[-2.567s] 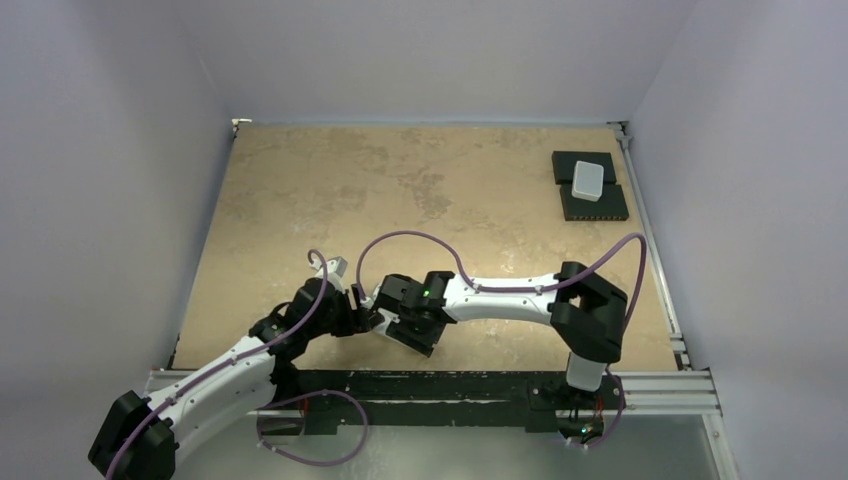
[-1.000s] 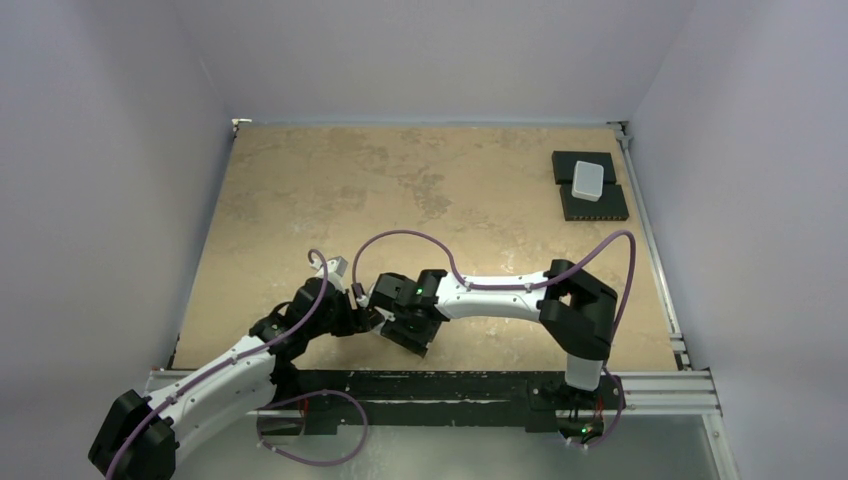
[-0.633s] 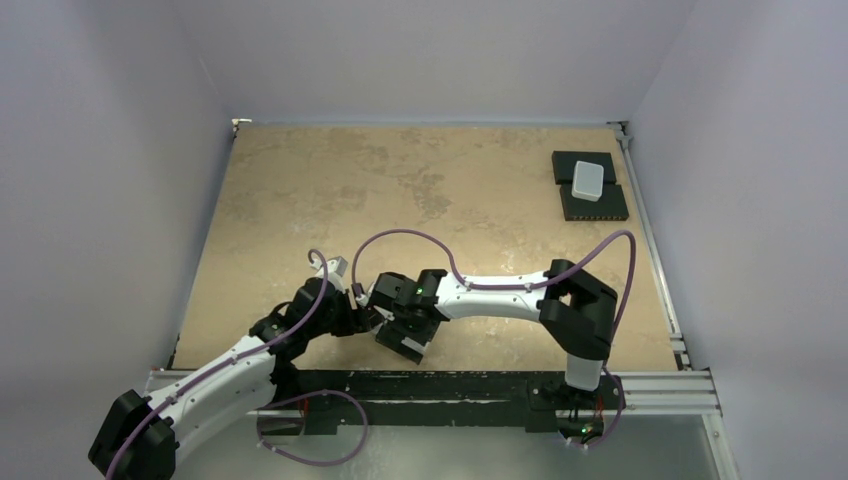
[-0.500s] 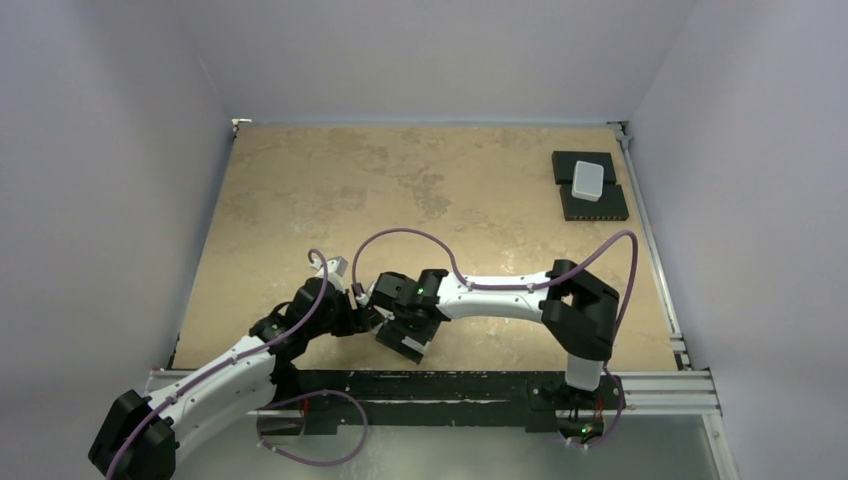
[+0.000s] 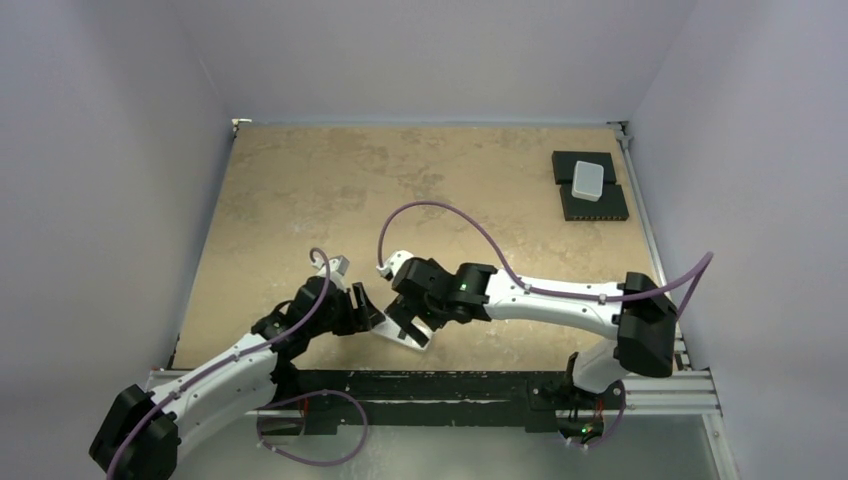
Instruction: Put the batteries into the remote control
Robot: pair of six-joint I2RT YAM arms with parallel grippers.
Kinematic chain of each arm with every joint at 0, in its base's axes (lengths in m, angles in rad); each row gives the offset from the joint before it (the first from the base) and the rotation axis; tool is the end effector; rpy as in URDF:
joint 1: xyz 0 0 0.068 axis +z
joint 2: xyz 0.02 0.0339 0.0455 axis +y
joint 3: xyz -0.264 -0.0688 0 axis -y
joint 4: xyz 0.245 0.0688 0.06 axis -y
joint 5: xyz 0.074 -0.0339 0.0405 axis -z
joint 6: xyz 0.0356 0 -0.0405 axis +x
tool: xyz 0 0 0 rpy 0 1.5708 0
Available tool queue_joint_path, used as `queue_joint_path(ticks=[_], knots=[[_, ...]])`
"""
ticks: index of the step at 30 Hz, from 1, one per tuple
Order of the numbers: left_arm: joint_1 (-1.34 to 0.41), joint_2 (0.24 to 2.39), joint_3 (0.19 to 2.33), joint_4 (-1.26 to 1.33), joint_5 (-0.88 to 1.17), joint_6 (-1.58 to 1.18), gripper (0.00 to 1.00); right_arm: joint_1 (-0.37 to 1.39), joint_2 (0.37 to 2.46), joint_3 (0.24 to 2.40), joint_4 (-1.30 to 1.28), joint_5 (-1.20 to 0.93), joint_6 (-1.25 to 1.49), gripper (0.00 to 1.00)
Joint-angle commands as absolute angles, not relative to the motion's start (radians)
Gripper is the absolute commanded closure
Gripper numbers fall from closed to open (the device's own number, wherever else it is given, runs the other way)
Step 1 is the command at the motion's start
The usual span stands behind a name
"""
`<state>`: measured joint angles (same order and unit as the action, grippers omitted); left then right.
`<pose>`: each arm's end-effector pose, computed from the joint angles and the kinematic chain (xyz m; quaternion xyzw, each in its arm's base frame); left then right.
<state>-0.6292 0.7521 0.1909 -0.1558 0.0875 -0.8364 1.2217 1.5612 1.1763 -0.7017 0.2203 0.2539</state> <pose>0.1187 -0.0902 0.1423 -0.0760 0.9064 -0.3063 0.2808 0.1160 0.2959 0.2449 -0.4256 0.8664 0.0813 0.2481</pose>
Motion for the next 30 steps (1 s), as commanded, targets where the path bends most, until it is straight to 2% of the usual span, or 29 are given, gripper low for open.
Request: queue_joint_path(ticks=[1,14,22,25,30], knots=[[-0.629,0.788,0.202,-0.163,0.111,-0.821,0.40,1.186,1.501,1.146,-0.682,0.311,0.403,0.01],[-0.630,0.893,0.187,-0.076,0.205,-0.812,0.51,1.185,1.298,0.874,-0.389,0.190,0.602,0.01],[-0.630,0.885,0.153,-0.065,0.224,-0.844,0.57,1.184,1.207,0.740,-0.262,0.196,0.691,0.01],[-0.632,0.888,0.131,-0.041,0.240,-0.864,0.59,1.184,1.204,0.727,-0.269,0.213,0.704,0.06],[-0.633,0.886,0.114,-0.024,0.250,-0.890,0.61,1.184,1.205,0.706,-0.265,0.236,0.758,0.20]])
